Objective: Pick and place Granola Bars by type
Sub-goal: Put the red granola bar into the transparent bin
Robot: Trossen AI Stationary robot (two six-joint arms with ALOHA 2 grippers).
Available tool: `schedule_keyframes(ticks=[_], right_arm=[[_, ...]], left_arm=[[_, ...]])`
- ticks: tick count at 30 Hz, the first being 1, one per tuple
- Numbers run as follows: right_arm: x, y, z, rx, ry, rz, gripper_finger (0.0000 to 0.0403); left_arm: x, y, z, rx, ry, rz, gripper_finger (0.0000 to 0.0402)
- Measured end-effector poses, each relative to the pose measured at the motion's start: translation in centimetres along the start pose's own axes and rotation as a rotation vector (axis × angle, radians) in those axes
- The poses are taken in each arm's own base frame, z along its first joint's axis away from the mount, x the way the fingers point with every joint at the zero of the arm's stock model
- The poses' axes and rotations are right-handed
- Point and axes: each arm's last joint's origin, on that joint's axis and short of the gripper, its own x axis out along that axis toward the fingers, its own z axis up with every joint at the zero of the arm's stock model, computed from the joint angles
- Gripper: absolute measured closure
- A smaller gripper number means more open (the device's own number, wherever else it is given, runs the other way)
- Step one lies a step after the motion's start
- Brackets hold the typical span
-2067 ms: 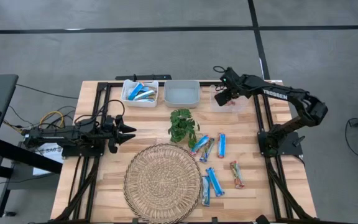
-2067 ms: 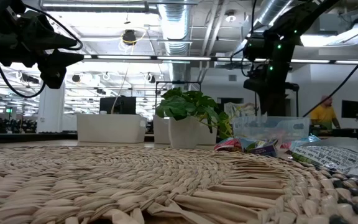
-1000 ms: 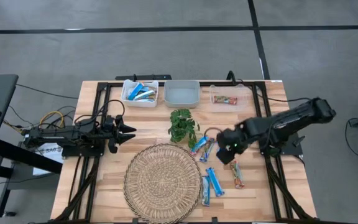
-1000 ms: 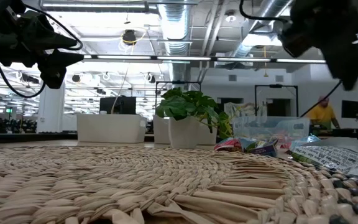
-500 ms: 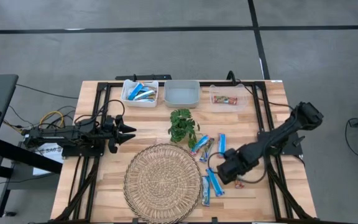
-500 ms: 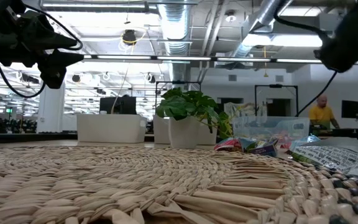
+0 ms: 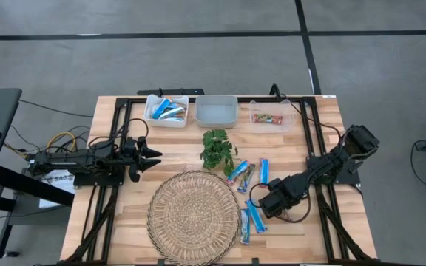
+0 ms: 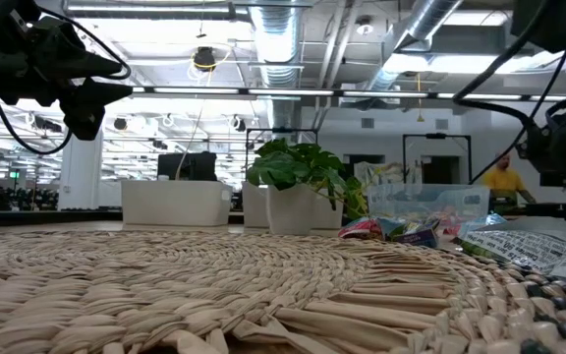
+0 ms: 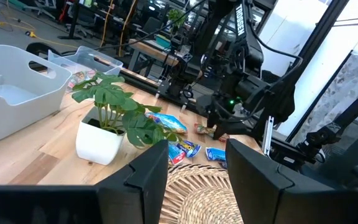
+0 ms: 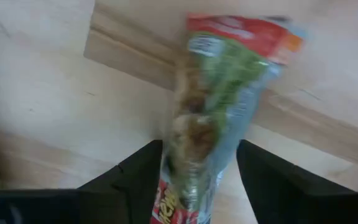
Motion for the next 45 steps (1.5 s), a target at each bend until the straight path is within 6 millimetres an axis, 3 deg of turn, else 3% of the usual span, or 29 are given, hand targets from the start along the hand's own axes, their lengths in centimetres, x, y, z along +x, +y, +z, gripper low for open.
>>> schedule_keyframes(ticks=[11,16,23,30,37,45], right_arm=[[-0.2,0.3,0.7,-0.022,-0.015,0.062,0.033],[-1.5,0.3,1.8,-0.064,-0.14,0.142,0.0363],[-5.0,0.6,4.0,-0.134,-0.329,0.364,0.0375],[-9.4,-0.2,7.5,-0.19,-0.556,0.551,0.0371],[-12.6,-3.0,12.2,-0.161,-0.736,0.59,0.0375],[-15.0,-6.9,17.7,-0.11,-0.894,0.475,0.0369]], left_arm=[[0.0,0.0,0.0,0.0,0.0,0.0,0.0248],[0.0,0.0,0.0,0.0,0.0,0.0,0.0248],[0.0,0.0,0.0,0.0,0.0,0.0,0.0248],[0.0,0.0,0.0,0.0,0.0,0.0,0.0248],[0.0,0.0,0.0,0.0,0.0,0.0,0.0248],[0.0,0.0,0.0,0.0,0.0,0.0,0.0248]])
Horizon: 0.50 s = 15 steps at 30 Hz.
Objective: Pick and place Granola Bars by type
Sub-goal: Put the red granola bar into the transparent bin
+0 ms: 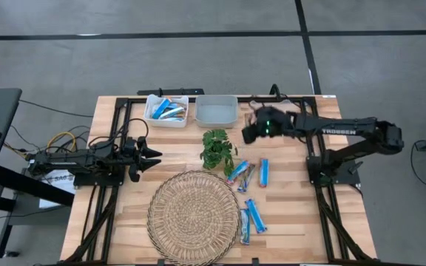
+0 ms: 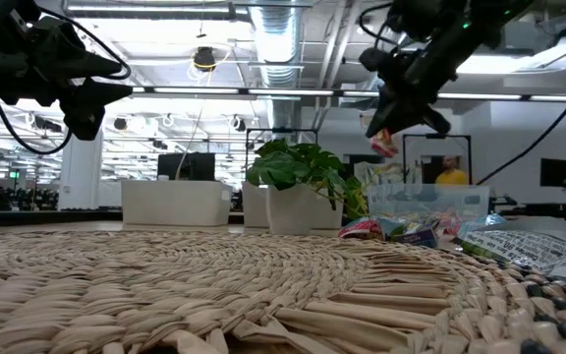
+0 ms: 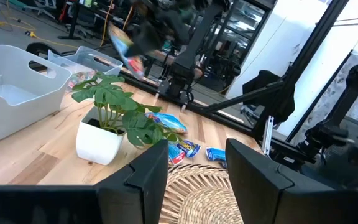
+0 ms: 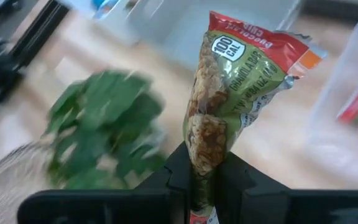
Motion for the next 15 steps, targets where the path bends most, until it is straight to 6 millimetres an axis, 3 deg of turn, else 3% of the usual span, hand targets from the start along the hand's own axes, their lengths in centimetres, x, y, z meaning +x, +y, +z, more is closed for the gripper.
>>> schedule_keyframes(ticks=[8,15], right_arm=[[-0.3,-4.0,4.0,-0.012,-0.104,-0.126,0.0375],[-0.7,-7.6,4.8,0.007,-0.082,-0.303,0.0375]], left_arm=[[0.0,0.0,0.0,0.0,0.0,0.0,0.0248],[0.0,0.0,0.0,0.0,0.0,0.0,0.0248]])
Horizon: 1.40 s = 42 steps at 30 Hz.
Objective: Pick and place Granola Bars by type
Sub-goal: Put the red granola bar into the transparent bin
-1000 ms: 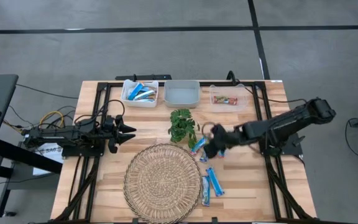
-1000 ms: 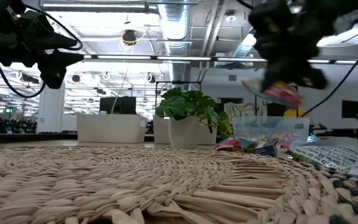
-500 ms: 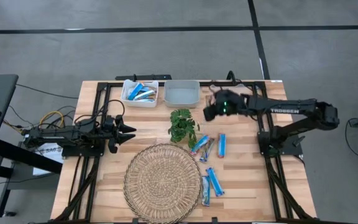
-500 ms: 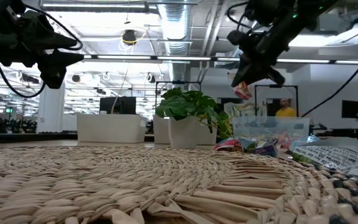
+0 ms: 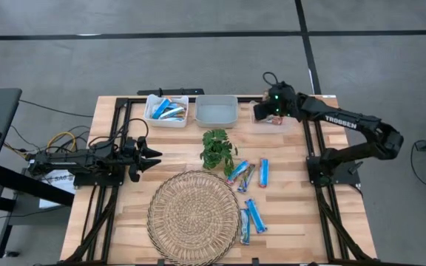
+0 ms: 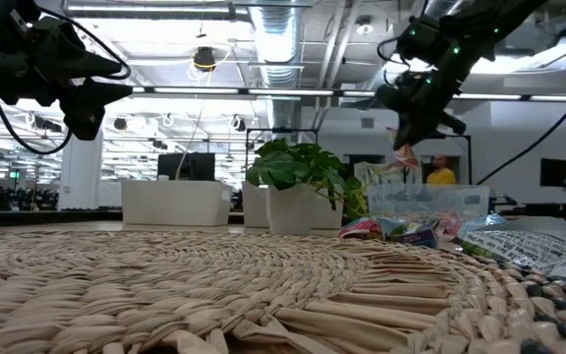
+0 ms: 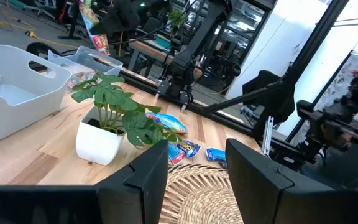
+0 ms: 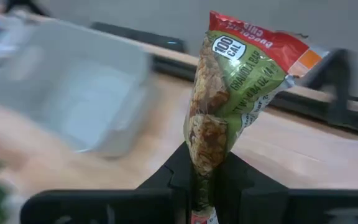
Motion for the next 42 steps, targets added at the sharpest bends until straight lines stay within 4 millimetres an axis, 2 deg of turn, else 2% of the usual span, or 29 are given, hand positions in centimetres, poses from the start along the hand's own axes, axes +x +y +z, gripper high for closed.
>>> schedule_keyframes(ticks=[5,12,16,23,27,32,38,42], right_arm=[[0.3,-1.5,0.1,-0.014,0.014,-0.07,0.0374],[1.4,-2.1,-1.5,-0.026,0.074,-0.1,0.0357],[2.4,-2.3,-2.3,-0.036,0.123,-0.111,0.0327],[3.4,-2.1,-2.9,-0.022,0.162,-0.125,0.0245],[2.6,-1.1,-2.5,-0.025,0.122,-0.06,0.0203],[0.7,0.9,-1.6,-0.042,0.125,0.137,0.0171],[-1.7,4.2,-2.5,-0.039,0.345,0.392,0.0164],[-3.0,6.2,-4.3,-0.041,0.472,0.44,0.0163]], left_arm=[[0.0,0.0,0.0,0.0,0.0,0.0,0.0248],[0.0,0.0,0.0,0.0,0.0,0.0,0.0248],[0.0,0.0,0.0,0.0,0.0,0.0,0.0248],[0.0,0.0,0.0,0.0,0.0,0.0,0.0248],[0.0,0.0,0.0,0.0,0.0,0.0,0.0248],[0.0,0.0,0.0,0.0,0.0,0.0,0.0248],[0.0,0.0,0.0,0.0,0.0,0.0,0.0248],[0.0,0.0,0.0,0.0,0.0,0.0,0.0248]])
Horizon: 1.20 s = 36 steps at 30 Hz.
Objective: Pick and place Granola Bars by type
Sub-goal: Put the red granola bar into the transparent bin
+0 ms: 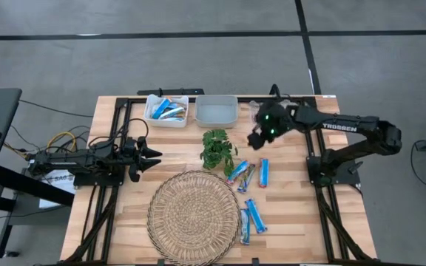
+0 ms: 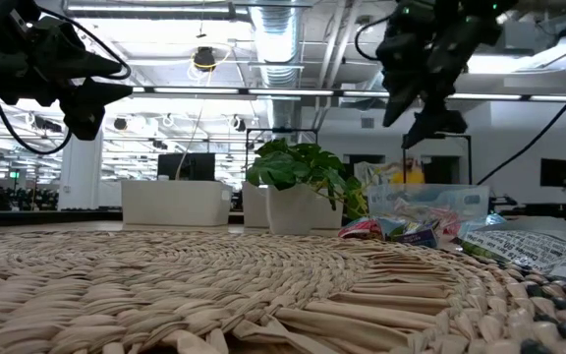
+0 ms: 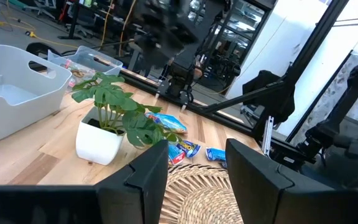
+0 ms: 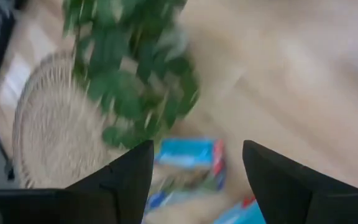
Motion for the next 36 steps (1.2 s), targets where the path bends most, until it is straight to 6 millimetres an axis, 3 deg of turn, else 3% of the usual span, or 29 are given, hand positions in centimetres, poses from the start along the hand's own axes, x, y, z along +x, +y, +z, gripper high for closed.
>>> schedule_keyframes(ticks=[12,20,27,36], right_arm=[[2.8,3.7,-7.0,0.16,0.182,-0.323,0.0163],[5.9,5.2,-10.2,0.275,0.203,-0.449,0.0163],[8.2,3.9,-11.5,0.34,0.195,-0.561,0.0163],[10.9,2.5,-10.7,0.31,0.184,-0.508,0.0163]], left_arm=[[0.0,0.0,0.0,0.0,0.001,0.0,0.0248],[0.0,0.0,0.0,0.0,0.0,0.0,0.0248],[0.0,0.0,0.0,0.0,0.001,0.0,0.0248],[0.0,0.0,0.0,0.0,0.0,0.0,0.0248]])
